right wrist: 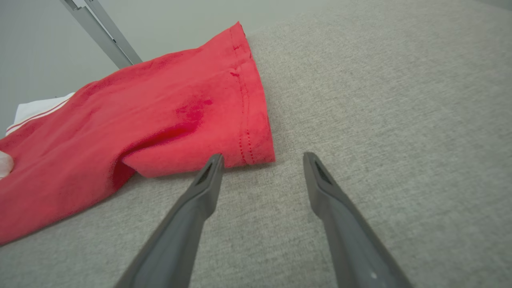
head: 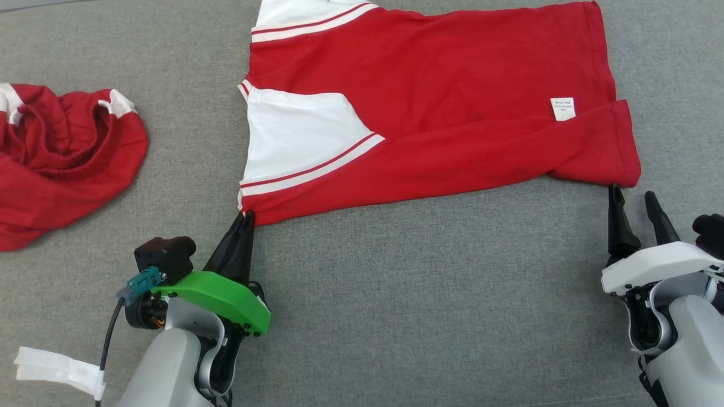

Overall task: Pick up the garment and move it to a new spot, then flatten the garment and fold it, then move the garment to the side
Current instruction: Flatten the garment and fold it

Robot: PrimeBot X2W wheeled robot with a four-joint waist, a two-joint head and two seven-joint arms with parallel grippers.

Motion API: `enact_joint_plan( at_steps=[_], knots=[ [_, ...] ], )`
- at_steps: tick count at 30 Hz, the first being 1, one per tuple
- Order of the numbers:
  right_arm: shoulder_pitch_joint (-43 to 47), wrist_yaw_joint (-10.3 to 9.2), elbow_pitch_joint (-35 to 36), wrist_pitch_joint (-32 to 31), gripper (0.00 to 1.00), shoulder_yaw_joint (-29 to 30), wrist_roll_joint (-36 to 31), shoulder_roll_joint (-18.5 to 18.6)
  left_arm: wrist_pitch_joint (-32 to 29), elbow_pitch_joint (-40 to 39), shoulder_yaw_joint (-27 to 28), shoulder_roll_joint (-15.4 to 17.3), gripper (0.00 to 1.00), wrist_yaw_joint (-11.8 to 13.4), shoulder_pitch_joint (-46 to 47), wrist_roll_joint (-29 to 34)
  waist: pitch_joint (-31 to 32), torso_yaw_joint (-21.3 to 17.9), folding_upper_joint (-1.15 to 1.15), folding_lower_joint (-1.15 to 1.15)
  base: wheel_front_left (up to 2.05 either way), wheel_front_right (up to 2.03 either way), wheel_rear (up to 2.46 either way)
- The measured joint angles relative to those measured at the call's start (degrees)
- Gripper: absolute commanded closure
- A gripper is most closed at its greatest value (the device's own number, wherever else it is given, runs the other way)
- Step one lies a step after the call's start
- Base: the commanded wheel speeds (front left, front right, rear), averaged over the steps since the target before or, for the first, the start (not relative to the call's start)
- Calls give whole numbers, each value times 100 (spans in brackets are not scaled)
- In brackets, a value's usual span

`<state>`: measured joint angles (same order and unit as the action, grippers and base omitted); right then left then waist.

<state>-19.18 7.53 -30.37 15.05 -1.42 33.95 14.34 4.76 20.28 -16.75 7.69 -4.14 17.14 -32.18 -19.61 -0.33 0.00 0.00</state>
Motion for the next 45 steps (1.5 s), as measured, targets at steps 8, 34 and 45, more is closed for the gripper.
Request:
enact_joint_plan(
  at_steps=[8, 34, 45],
  knots=[
    [-515, 0, -482, 1, 0, -686, 1416, 282, -16, 2, -55, 55, 100, -23, 87, 5, -54, 99, 0, 0, 0, 0, 0],
    [229, 1, 259, 1, 100, -2267, 3199, 1965, -472, -956, -232, 545, 100, 7, -920, -112, 295, 189, 0, 0, 0, 0, 0],
    [1394, 1, 899, 1, 100, -2113, 3504, 2450, -875, -1846, -449, 664, 100, 122, -2066, -369, 543, 291, 0, 0, 0, 0, 0]
  ],
)
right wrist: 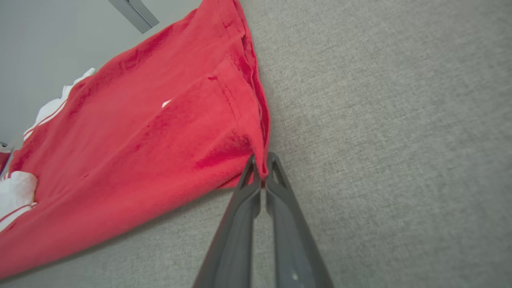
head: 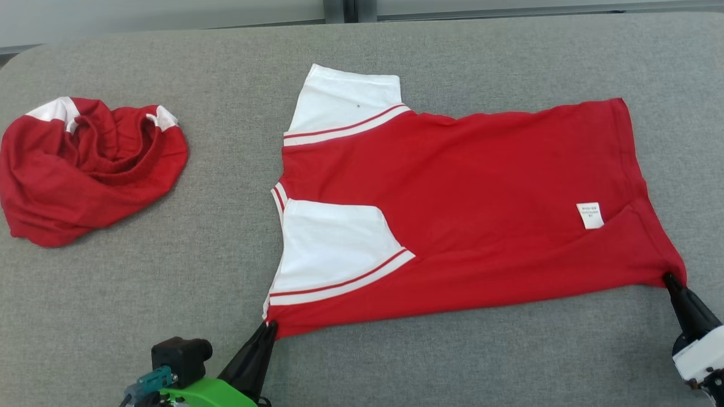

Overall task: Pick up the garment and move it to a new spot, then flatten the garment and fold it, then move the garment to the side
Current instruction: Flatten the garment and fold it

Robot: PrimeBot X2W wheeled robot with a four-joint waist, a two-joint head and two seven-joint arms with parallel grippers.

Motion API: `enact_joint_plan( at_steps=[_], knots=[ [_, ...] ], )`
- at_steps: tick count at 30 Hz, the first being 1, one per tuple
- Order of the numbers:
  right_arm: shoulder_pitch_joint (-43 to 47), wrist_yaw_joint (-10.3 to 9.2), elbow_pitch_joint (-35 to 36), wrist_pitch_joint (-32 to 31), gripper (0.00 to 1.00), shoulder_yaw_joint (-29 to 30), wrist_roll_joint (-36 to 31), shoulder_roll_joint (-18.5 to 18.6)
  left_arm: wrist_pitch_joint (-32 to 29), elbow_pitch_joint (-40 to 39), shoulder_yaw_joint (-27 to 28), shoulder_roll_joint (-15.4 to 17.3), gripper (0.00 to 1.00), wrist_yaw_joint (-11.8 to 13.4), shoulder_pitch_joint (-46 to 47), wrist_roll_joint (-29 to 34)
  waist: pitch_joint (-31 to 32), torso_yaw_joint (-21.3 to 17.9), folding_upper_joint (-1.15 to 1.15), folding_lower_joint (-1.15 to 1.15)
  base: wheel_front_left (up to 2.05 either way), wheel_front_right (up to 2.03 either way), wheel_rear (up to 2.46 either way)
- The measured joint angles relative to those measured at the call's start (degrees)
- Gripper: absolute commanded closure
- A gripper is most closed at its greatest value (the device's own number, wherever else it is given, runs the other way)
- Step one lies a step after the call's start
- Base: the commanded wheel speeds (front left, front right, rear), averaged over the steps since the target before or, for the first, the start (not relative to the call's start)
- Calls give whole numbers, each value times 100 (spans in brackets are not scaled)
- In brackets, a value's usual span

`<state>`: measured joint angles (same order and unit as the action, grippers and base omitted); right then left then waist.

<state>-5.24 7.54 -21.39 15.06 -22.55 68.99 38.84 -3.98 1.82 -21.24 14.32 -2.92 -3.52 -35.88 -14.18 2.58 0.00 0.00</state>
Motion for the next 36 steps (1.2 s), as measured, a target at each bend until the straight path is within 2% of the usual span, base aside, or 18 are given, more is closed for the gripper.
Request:
enact_joint_plan(
  at_steps=[7, 13, 14, 15, 16, 17, 18, 19, 20, 21, 22, 23, 24, 29, 32, 36],
  knots=[
    [604, 1, 252, -1, 100, 244, -26, 41, -198, -449, 12, 182, 100, 249, -488, -10, 89, -32, 0, 0, 0, 0, 0],
    [827, 2, 360, -1, 99, 390, -114, -1, -336, -539, -14, 293, 100, 300, -643, -36, 64, -71, 0, 0, 0, 0, 0],
    [836, 2, 379, -12, 87, 388, -112, -12, -334, -526, -18, 290, 100, 301, -638, -36, 57, -74, 0, 0, 0, 0, 0],
    [840, 1, 400, -45, 81, 376, -100, -29, -333, -502, -26, 285, 100, 301, -621, -36, 50, -74, 0, 0, 0, 0, 0],
    [844, 1, 421, -89, 68, 358, -89, -46, -325, -469, -41, 280, 100, 301, -607, -24, 46, -72, 0, 0, 0, 0, 0],
    [849, 1, 438, -114, 60, 344, -67, -54, -324, -445, -48, 277, 94, 301, -593, -13, 43, -72, 0, 0, 0, 0, 0],
    [852, 1, 452, -159, 57, 332, -49, -54, -325, -414, -63, 275, 84, 300, -570, -4, 37, -72, 0, 0, 0, 0, 0],
    [860, 0, 468, -200, 35, 325, -33, -53, -324, -387, -75, 267, 76, 300, -547, -3, 33, -71, 0, 0, 0, 0, 0],
    [876, 0, 497, -244, 4, 322, 14, -54, -322, -365, -80, 260, 69, 300, -522, -2, 31, -72, 0, 0, 0, 0, 0],
    [894, 0, 521, -279, 0, 322, 48, -54, -314, -355, -81, 258, 57, 300, -508, 4, 28, -74, 0, 0, 0, 0, 0],
    [930, 0, 553, -294, 0, 327, 69, -49, -303, -339, -83, 256, 45, 300, -493, 4, 26, -76, 0, 0, 0, 0, 0],
    [975, 0, 584, -298, 0, 341, 83, -37, -303, -326, -86, 256, 18, 300, -488, 4, 26, -77, 0, 0, 0, 0, 0],
    [1002, 0, 611, -316, 0, 359, 88, -19, -303, -320, -83, 256, 0, 302, -488, 4, 28, -77, 0, 0, 0, 0, 0],
    [1201, -1, 864, -223, 0, 648, 87, 69, -324, -419, 43, 263, 0, 443, -507, -68, 58, -96, 0, 0, 0, 0, 0],
    [1196, -2, 1012, -99, 0, 895, -159, 48, -247, -662, 200, 236, 0, 556, -527, -143, 64, -133, 0, 0, 0, 0, 0],
    [961, -2, 1211, -23, 0, 1268, -823, -354, -188, -1102, 369, 197, 0, 621, -374, -244, 38, -144, 0, 0, 0, 0, 0]
  ],
)
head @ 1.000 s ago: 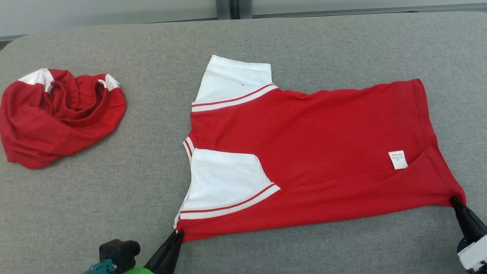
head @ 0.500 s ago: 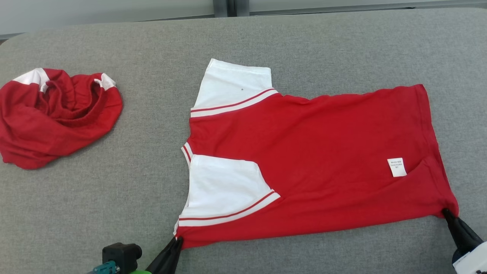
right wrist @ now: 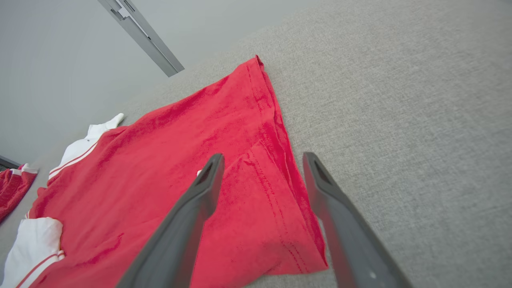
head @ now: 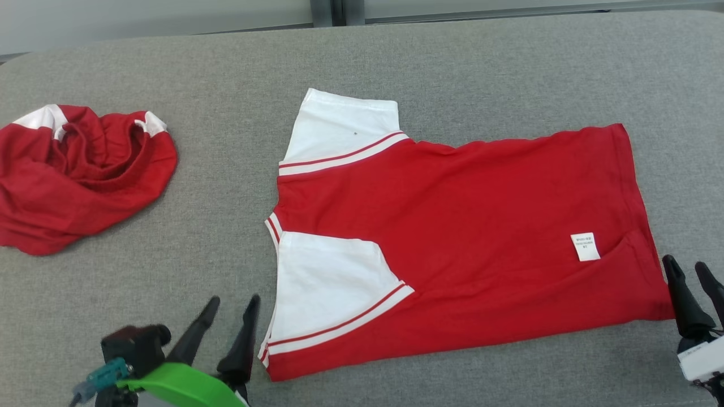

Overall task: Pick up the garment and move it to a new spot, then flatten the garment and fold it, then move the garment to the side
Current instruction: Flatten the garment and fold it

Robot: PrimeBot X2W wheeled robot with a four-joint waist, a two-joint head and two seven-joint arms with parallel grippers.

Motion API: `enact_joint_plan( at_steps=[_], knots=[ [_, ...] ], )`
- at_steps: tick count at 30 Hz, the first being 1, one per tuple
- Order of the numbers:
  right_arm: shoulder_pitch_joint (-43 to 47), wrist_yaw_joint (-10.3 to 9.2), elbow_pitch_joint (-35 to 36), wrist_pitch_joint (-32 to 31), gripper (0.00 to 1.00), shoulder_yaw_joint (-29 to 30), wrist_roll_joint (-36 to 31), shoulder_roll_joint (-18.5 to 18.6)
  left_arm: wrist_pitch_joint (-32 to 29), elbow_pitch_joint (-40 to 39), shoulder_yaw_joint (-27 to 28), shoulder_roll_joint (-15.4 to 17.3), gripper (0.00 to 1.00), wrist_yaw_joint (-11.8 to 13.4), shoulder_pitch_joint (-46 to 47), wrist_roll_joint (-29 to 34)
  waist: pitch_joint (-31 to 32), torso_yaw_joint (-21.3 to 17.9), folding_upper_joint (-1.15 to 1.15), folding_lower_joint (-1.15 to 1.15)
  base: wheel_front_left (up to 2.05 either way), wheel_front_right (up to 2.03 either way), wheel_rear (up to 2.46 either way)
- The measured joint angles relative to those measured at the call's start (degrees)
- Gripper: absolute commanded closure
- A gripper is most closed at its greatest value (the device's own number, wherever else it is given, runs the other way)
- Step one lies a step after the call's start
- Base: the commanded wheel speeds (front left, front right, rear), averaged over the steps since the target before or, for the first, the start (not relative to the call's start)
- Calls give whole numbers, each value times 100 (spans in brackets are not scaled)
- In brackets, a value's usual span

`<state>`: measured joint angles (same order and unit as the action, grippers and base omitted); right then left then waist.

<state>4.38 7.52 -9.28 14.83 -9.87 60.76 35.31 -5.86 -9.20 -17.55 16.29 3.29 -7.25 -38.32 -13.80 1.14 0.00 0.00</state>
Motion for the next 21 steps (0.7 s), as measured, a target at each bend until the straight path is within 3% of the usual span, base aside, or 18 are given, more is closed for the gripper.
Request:
enact_joint_plan(
  at_steps=[4, 9, 16, 21],
  knots=[
    [-413, 0, -45, 15, 0, -42, -757, -396, -198, -167, 96, 129, 0, 25, 744, 87, -69, 1, 0, 0, 0, 0, 0],
    [-1193, 0, -107, 16, 0, -261, -1348, -776, -525, 246, 87, 197, 0, -108, 1995, 207, -235, -20, 0, 0, 0, 0, 0],
    [-1905, 0, 77, 18, 0, -324, -2101, -1238, -950, 1534, 120, 78, 0, -298, 4044, 148, -604, -124, 0, 0, 0, 0, 0],
    [-2085, 1, 308, 21, 0, -341, -2538, -1569, -1786, 2535, 27, 151, 0, -526, 5289, -22, -936, -302, 0, 0, 0, 0, 0]
  ],
)
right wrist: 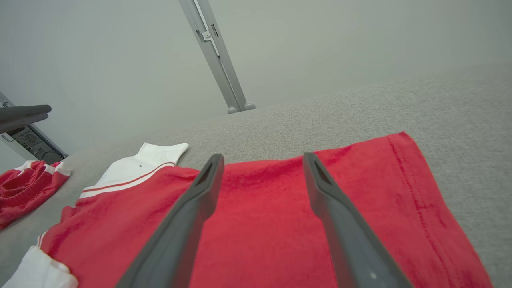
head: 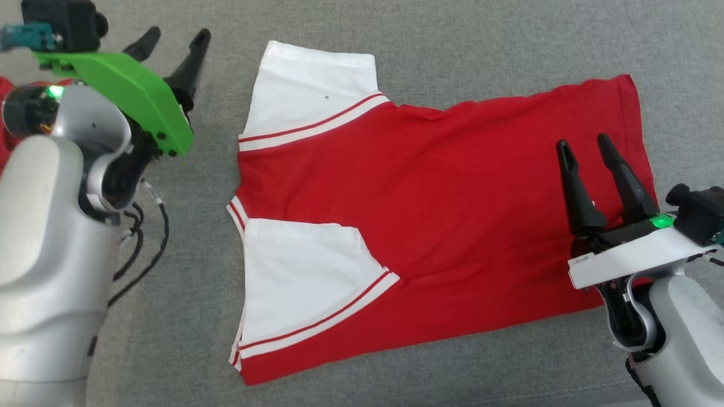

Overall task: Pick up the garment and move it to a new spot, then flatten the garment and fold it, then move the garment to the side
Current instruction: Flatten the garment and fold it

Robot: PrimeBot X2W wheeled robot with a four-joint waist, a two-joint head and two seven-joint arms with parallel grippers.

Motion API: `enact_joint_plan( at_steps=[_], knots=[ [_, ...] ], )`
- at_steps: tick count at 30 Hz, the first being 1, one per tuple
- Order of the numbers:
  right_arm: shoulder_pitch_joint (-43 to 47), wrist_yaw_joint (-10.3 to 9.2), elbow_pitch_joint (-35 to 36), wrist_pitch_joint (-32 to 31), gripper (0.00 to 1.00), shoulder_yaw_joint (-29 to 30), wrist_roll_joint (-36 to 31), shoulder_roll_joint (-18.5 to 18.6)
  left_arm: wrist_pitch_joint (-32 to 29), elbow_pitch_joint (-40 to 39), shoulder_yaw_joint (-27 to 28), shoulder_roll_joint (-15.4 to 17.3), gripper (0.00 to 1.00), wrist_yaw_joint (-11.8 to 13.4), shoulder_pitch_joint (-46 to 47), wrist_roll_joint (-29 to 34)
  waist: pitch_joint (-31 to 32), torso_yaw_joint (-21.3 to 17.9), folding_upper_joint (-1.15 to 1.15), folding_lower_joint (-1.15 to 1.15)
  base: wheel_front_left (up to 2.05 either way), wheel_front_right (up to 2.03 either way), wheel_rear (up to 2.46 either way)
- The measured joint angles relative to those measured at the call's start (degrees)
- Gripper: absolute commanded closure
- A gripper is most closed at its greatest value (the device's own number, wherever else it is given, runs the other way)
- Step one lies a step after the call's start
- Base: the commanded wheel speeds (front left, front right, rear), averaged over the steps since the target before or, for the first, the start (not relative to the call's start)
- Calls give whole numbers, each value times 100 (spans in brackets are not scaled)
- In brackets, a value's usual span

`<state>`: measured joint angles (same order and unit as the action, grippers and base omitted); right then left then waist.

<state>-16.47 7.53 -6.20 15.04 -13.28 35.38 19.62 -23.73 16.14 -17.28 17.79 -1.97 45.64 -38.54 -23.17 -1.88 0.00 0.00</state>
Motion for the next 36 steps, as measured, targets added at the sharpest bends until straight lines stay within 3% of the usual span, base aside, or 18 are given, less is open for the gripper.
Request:
enact_joint_plan(
  at_steps=[9, 19, 27, 28, 30, 31, 32, 34, 35, 36],
  knots=[
    [-31, -1, 240, 1, 0, -21, -116, -343, -1467, 985, -349, 453, 0, -233, 1273, -7, -569, -576, 0, 0, 0, 0, 0],
    [-66, -1, 307, 1, 0, 29, -86, -402, -1834, 1240, -561, 552, 0, -356, 1451, -20, -988, -952, 0, 0, 0, 0, 0],
    [-138, -1, 308, 1, 0, -40, -67, -413, -1771, 1351, -588, 654, 0, -303, 1582, 45, -1109, -1085, 0, 0, 0, 0, 0],
    [-147, -1, 307, 1, 0, -43, -65, -413, -1759, 1360, -592, 659, 8, -303, 1597, 49, -1117, -1093, 0, 0, 0, 0, 0],
    [-151, -1, 292, 1, 0, -52, -56, -413, -1757, 1381, -610, 676, 13, -299, 1617, 58, -1131, -1110, 0, 0, 0, 0, 0],
    [-151, -1, 289, 1, 0, -48, -49, -413, -1756, 1386, -616, 677, 24, -299, 1625, 65, -1134, -1113, 0, 0, 0, 0, 0],
    [-151, -1, 288, 1, 0, -43, -44, -413, -1755, 1392, -627, 678, 48, -300, 1637, 70, -1135, -1116, 0, 0, 0, 0, 0],
    [-152, -1, 286, 1, 0, -38, -43, -422, -1753, 1397, -669, 680, 64, -310, 1641, 70, -1133, -1125, 0, 0, 0, 0, 0],
    [-153, -1, 285, 1, 0, -38, -43, -426, -1756, 1401, -691, 679, 84, -325, 1642, 70, -1132, -1129, 0, 0, 0, 0, 0],
    [-153, -1, 283, 1, 0, -38, -42, -432, -1761, 1400, -717, 675, 98, -344, 1643, 69, -1130, -1132, 0, 0, 0, 0, 0]
  ],
)
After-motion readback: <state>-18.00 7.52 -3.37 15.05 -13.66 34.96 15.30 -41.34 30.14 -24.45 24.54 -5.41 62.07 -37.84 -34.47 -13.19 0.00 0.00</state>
